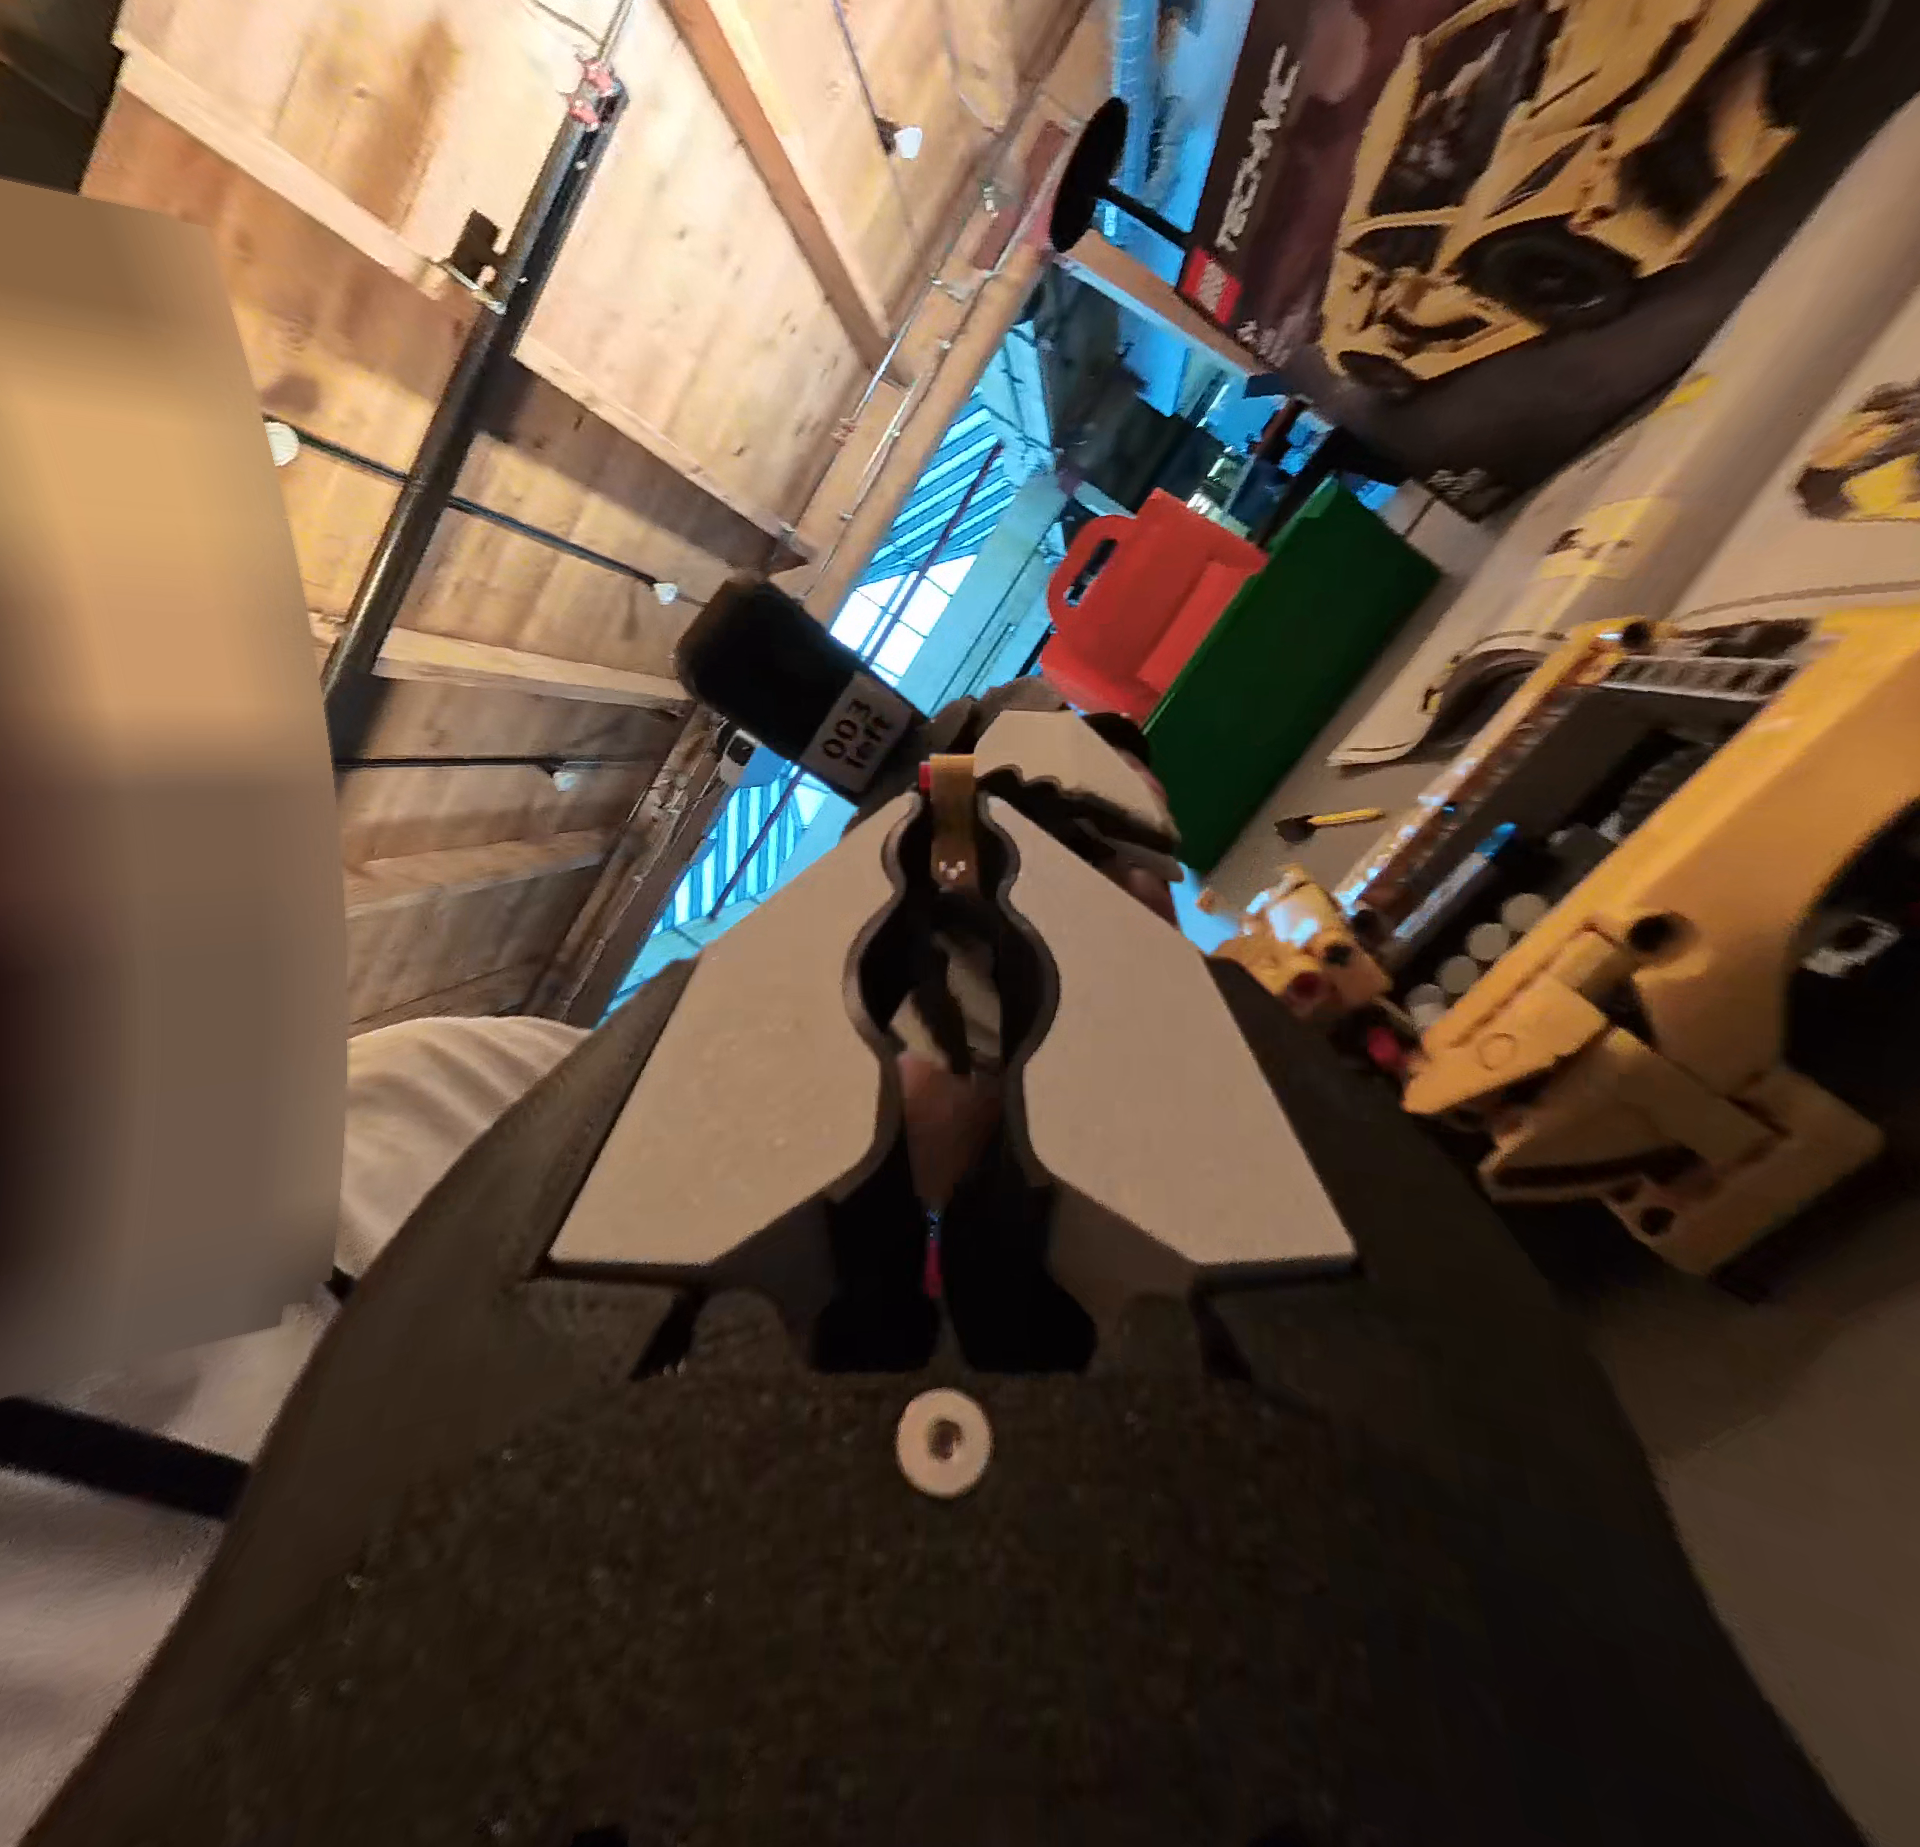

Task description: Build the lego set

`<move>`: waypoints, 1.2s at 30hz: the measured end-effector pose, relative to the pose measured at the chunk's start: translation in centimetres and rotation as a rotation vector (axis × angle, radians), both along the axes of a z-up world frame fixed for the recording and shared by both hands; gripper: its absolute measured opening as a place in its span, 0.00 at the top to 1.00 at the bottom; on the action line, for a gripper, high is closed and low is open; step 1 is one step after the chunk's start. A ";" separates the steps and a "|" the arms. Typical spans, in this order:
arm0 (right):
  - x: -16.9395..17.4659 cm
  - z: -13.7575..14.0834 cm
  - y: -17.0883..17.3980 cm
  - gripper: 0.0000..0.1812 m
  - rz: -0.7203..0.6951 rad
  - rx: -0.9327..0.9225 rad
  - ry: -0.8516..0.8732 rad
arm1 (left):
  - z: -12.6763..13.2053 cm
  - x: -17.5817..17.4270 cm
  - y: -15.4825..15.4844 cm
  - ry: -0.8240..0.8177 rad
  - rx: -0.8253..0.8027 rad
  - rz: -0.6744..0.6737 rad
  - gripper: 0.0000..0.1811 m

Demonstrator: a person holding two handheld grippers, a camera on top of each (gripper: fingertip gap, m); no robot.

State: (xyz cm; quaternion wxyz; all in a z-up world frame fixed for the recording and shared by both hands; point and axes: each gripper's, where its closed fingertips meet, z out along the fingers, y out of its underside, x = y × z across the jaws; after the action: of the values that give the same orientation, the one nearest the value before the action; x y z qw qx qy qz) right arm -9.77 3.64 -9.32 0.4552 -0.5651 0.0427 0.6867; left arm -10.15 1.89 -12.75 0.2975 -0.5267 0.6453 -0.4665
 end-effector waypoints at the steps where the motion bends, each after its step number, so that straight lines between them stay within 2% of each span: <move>1: -0.3 0.2 -0.1 0.97 0.004 0.014 0.001 | 0.4 0.3 -0.2 -0.030 -0.034 0.002 0.72; 3: -0.9 0.4 -0.3 0.97 0.004 0.037 -0.011 | 1.7 0.5 -1.4 -0.078 -0.190 -0.056 0.78; 6: -1.1 1.0 -0.7 0.97 -0.002 0.084 -0.016 | 3.2 0.4 -1.5 -0.140 -0.393 -0.099 0.93; 10: -1.4 0.9 -0.8 0.97 -0.017 0.112 -0.062 | 3.5 0.3 -1.3 -0.168 -0.506 -0.112 0.97; 18: -1.9 0.4 -1.0 0.95 -0.022 0.126 -0.154 | 3.5 -0.6 -1.0 -0.187 -0.466 -0.132 0.97; 28: -3.0 -0.6 -1.5 0.96 0.024 0.142 -0.269 | 2.2 -1.5 -1.7 -0.072 -0.449 -0.194 0.97; 32: -2.6 -1.3 -1.5 0.97 -0.003 0.151 -0.367 | 1.5 -1.2 -1.6 -0.046 -0.425 -0.169 0.97; 33: -1.9 -2.0 -1.2 0.96 -0.046 0.135 -0.428 | 0.7 -1.1 -1.3 -0.022 -0.364 -0.155 0.96; 34: -0.5 -2.4 -0.7 0.96 -0.125 0.120 -0.482 | -0.2 -1.2 -0.6 -0.002 -0.272 -0.125 0.84; 36: 1.9 -3.8 -0.5 0.97 -0.204 0.089 -0.590 | -1.8 -1.6 1.3 0.019 -0.058 -0.050 0.69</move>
State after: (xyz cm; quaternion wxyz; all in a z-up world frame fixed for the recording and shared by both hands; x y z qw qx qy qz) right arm -7.85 3.11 -13.10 0.5387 -0.7123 -0.0649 0.4452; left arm -11.76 3.24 -14.58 0.2640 -0.5232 0.6472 -0.4875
